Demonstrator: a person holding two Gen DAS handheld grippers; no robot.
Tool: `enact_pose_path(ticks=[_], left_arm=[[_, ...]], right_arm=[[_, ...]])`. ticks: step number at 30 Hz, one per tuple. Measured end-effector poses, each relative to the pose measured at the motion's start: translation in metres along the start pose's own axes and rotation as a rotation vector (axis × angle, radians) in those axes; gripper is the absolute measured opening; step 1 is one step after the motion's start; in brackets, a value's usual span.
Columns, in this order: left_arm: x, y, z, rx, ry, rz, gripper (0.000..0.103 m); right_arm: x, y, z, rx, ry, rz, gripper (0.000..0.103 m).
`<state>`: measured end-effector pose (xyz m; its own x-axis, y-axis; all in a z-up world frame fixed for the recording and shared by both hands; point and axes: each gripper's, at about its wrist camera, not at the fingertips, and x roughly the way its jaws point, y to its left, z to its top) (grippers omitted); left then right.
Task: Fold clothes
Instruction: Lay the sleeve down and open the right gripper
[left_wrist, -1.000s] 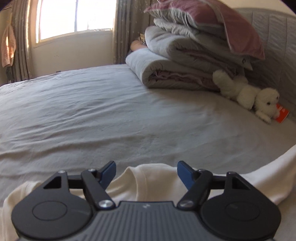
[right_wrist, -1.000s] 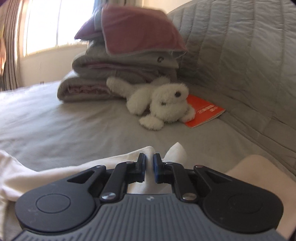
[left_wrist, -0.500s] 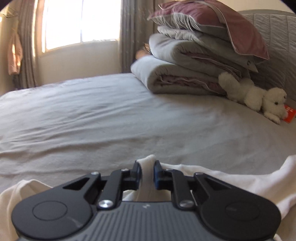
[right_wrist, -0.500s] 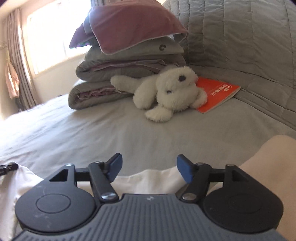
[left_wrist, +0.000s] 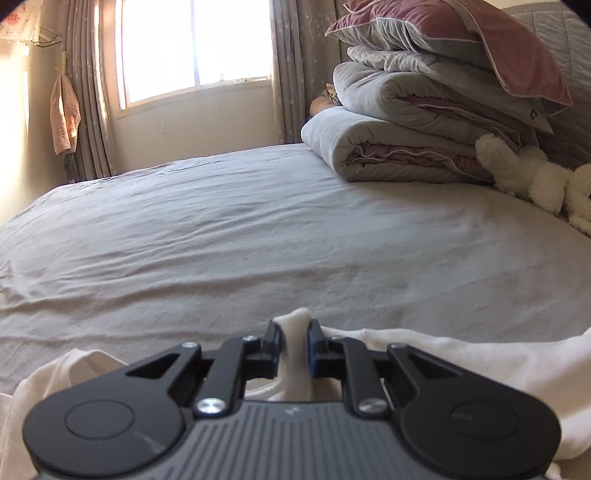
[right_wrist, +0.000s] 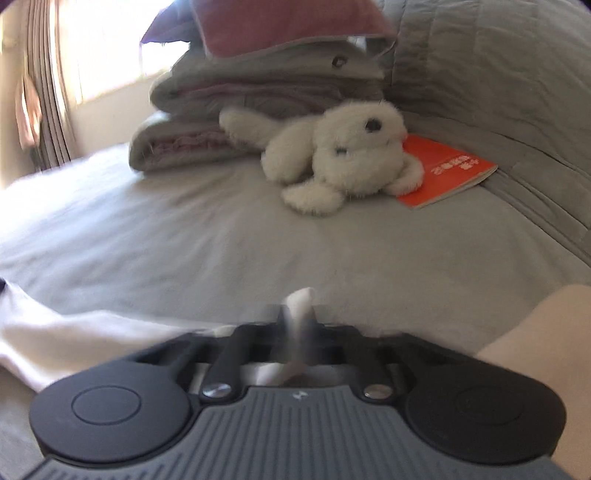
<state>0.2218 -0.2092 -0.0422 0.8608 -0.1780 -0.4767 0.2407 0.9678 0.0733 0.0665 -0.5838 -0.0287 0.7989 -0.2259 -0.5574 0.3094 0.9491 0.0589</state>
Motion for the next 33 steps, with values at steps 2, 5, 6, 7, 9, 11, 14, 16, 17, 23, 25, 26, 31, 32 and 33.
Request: enact_pose_path(ticks=[2,5,6,7,9,11,14,16,17,23,25,26,31,32,33], left_arm=[[-0.005,0.002,0.0,-0.012,-0.027,-0.007,0.015],[-0.01,0.002,-0.001,-0.014,-0.058,-0.011,0.015],[-0.011,0.001,-0.001,-0.008,-0.064,-0.011,0.015],[-0.011,-0.001,-0.001,0.002,-0.068,-0.009,0.015],[-0.009,-0.004,-0.001,0.019,-0.059,-0.006,0.015],[-0.004,-0.006,0.0,0.031,-0.037,-0.013,0.015],[-0.005,-0.005,0.001,0.022,-0.022,-0.021,0.015],[-0.006,-0.004,0.001,0.015,-0.014,-0.027,0.017],[-0.007,-0.003,0.002,0.011,-0.01,-0.03,0.018],[-0.01,0.001,0.004,-0.012,0.015,-0.046,0.046],[-0.023,-0.004,0.004,-0.003,0.007,-0.113,0.046],[-0.031,-0.007,0.004,0.003,0.002,-0.153,0.046],[-0.065,-0.04,-0.003,0.122,-0.019,-0.378,0.046],[-0.071,-0.051,-0.006,0.168,-0.02,-0.427,0.046],[-0.076,-0.062,-0.01,0.214,-0.021,-0.476,0.046]], right_arm=[[-0.019,0.009,0.004,-0.021,-0.056,-0.046,0.006],[-0.037,0.02,0.015,-0.082,-0.079,-0.117,0.006],[-0.041,0.024,0.02,-0.104,-0.079,-0.14,0.006],[-0.042,0.026,0.023,-0.125,-0.07,-0.159,0.006],[-0.024,0.028,0.025,-0.158,-0.01,-0.179,0.006],[0.003,0.026,0.02,-0.18,0.049,-0.2,0.006],[0.033,0.02,0.007,-0.185,0.071,-0.242,0.006],[0.039,0.019,0.001,-0.175,0.066,-0.269,0.006],[0.04,0.02,0.0,-0.172,0.058,-0.285,0.007],[-0.002,0.008,0.005,-0.063,-0.031,-0.311,0.043],[-0.028,0.0,0.005,0.0,-0.074,-0.259,0.043],[-0.039,-0.002,0.003,-0.001,-0.081,-0.242,0.043],[-0.059,0.002,-0.018,-0.016,-0.016,-0.143,0.043],[-0.059,0.003,-0.024,0.007,0.001,-0.109,0.043],[-0.059,0.004,-0.03,0.03,0.017,-0.074,0.043]])
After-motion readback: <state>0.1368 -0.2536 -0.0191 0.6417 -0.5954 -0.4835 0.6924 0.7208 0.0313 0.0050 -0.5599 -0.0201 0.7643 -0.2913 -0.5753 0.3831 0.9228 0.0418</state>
